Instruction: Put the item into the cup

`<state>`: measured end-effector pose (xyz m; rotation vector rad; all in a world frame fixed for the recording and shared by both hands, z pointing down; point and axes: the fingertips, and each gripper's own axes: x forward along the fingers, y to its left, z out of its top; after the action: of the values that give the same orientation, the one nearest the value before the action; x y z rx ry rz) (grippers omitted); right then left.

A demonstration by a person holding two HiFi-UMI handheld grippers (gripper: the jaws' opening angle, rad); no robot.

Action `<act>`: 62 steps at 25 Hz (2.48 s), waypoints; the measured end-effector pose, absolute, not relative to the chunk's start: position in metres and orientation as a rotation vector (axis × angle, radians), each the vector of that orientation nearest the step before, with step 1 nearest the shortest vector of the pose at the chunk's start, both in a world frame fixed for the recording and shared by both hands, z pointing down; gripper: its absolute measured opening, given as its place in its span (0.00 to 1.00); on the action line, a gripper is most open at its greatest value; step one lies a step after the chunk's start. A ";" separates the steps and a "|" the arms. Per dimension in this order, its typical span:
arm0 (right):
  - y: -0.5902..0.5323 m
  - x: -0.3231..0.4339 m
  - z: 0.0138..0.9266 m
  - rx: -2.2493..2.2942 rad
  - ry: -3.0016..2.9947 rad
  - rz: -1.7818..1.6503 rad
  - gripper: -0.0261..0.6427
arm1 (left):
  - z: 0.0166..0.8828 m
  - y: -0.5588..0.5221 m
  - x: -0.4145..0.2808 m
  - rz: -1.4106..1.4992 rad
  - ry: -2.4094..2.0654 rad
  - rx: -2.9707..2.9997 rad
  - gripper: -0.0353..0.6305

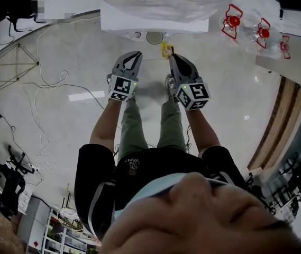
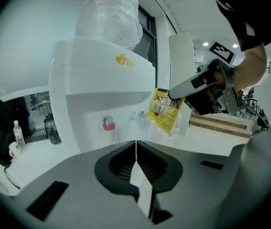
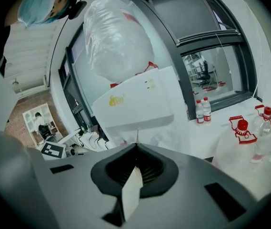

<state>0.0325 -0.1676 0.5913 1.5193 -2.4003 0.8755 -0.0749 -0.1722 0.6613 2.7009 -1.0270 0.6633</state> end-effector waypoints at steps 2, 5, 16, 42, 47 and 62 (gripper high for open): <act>-0.172 0.027 0.606 1.512 -2.392 0.867 0.10 | 0.679 -0.176 -0.077 0.686 -1.012 2.686 0.09; -0.178 0.019 0.626 1.507 -2.379 0.861 0.10 | 0.697 -0.185 -0.080 0.713 -0.995 2.685 0.09; -0.199 -0.004 0.671 1.433 -2.358 0.722 0.10 | 0.744 -0.207 -0.087 0.792 -0.944 2.702 0.09; -0.233 -0.013 0.715 1.438 -2.376 0.572 0.10 | 0.818 -0.230 -0.071 0.995 -0.707 2.812 0.30; -0.236 -0.012 0.713 1.447 -2.375 0.534 0.10 | 0.822 -0.230 -0.066 1.012 -0.672 2.826 0.30; -0.241 -0.020 0.720 1.407 -2.366 0.479 0.10 | 0.829 -0.235 -0.063 1.017 -0.667 2.827 0.21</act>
<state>-0.0196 -0.2408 0.7202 1.4071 -2.3662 0.4787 -0.0627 -0.2349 0.8289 2.8274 -0.6673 1.0174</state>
